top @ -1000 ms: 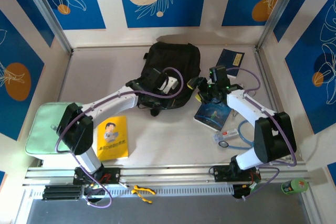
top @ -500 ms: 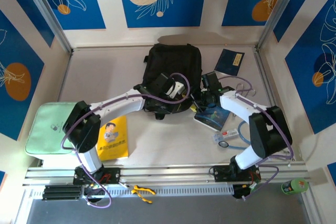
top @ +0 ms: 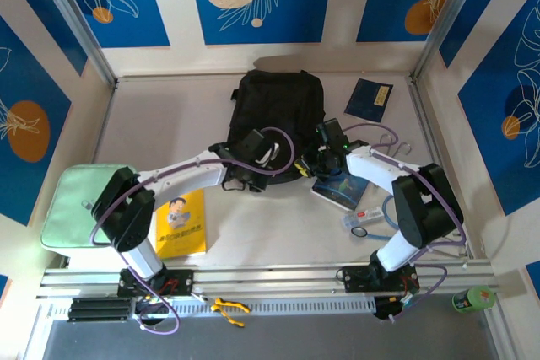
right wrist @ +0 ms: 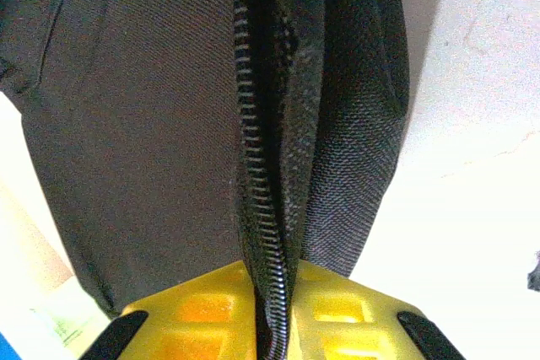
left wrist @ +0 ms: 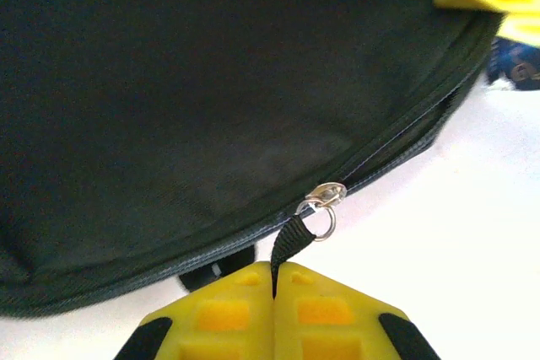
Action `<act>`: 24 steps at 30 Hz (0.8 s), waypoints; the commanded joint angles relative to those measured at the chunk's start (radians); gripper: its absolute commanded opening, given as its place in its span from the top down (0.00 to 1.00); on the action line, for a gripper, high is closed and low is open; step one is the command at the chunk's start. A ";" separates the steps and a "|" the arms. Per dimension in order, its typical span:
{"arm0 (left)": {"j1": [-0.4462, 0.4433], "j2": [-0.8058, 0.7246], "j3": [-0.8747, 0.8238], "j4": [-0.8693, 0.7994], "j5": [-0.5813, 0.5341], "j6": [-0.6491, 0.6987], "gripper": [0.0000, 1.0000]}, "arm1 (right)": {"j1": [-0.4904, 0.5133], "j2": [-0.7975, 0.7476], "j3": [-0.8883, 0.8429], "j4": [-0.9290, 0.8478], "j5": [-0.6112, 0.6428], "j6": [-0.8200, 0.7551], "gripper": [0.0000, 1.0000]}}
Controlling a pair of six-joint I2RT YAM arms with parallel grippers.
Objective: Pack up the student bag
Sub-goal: Unzip the student bag at the top-center of the table.
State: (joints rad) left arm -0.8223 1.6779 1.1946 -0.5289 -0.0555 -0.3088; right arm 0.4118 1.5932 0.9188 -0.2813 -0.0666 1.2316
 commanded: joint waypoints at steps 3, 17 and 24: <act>0.022 -0.022 -0.026 -0.116 -0.125 0.028 1.00 | -0.001 0.013 0.035 -0.070 0.111 -0.027 0.85; 0.007 -0.165 -0.188 0.043 0.047 0.028 1.00 | -0.046 0.194 0.216 0.070 -0.153 -0.256 0.86; -0.026 -0.064 -0.099 0.066 0.069 0.042 1.00 | -0.089 0.204 0.249 0.070 -0.153 -0.275 0.82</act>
State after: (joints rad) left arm -0.8345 1.5673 1.0393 -0.4725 -0.0406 -0.2821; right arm 0.3527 1.8053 1.1442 -0.2317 -0.1974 0.9829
